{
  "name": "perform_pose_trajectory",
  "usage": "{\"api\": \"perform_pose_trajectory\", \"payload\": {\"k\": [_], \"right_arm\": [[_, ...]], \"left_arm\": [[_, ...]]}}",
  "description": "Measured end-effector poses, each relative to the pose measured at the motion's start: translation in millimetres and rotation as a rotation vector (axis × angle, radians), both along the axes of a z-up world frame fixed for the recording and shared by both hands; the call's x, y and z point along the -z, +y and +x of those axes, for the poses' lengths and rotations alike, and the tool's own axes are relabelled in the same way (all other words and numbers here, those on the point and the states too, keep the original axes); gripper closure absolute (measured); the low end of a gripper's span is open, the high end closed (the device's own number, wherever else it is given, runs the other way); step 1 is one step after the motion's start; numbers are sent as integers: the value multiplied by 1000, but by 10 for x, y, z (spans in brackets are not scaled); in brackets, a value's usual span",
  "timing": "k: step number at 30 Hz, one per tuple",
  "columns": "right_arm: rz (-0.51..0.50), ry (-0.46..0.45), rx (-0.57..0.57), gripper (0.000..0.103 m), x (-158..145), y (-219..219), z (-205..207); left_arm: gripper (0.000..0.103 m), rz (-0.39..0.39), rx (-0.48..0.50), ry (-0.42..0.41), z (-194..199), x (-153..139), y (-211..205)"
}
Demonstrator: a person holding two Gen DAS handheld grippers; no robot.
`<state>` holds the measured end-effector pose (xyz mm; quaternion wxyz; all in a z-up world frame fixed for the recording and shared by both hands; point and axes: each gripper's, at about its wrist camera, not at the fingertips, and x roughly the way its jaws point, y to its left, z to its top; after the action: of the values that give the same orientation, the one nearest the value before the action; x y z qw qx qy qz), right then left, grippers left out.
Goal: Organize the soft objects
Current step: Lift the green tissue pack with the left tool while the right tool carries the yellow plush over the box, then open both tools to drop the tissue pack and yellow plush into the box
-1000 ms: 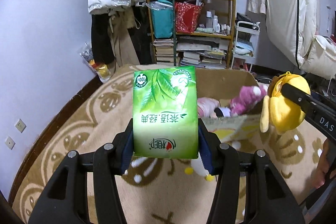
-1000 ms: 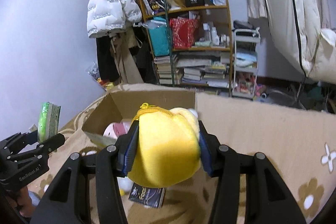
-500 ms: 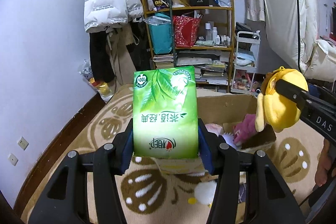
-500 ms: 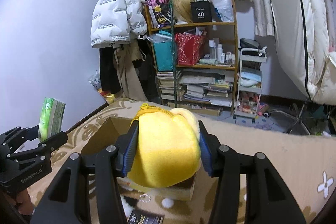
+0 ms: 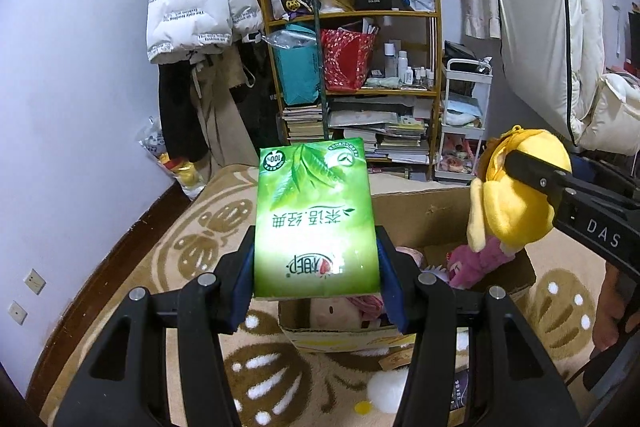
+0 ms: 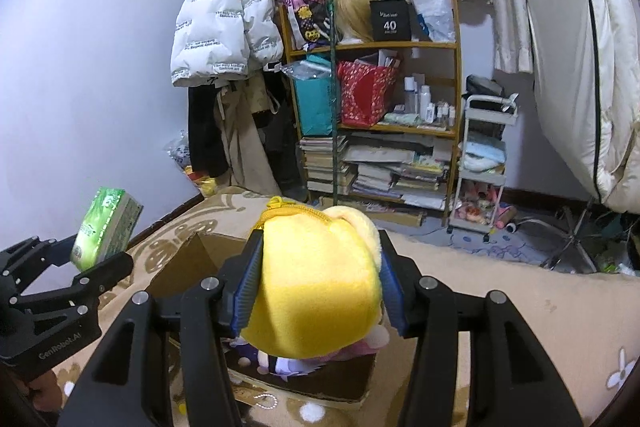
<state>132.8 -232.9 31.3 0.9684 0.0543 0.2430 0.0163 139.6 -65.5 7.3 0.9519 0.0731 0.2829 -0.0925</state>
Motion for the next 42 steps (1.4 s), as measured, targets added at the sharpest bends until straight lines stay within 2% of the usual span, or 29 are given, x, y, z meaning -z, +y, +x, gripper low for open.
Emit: {"api": "perform_pose_trajectory", "payload": {"k": [8, 19, 24, 31, 35, 37, 40, 42], "right_arm": [[21, 15, -25, 45, 185, 42, 123], [64, 9, -69, 42, 346, -3, 153], [33, 15, -88, 38, 402, 70, 146], [18, 28, -106, 37, 422, 113, 150], [25, 35, -109, 35, 415, 113, 141], [29, 40, -107, 28, 419, 110, 127], [25, 48, -106, 28, 414, 110, 95], [19, 57, -101, 27, 400, 111, 52]], "left_arm": [[51, -7, 18, 59, 144, 197, -17], [50, 5, 25, 99, 232, 369, -68], [50, 19, 25, 110, 225, 416, -83], [48, 16, 6, 144, 185, 454, -25], [39, 11, -7, 165, 146, 443, 44], [39, 10, -15, 166, 110, 438, 71], [37, 14, -22, 172, 48, 425, 108], [31, 12, -34, 177, 10, 409, 141]]}}
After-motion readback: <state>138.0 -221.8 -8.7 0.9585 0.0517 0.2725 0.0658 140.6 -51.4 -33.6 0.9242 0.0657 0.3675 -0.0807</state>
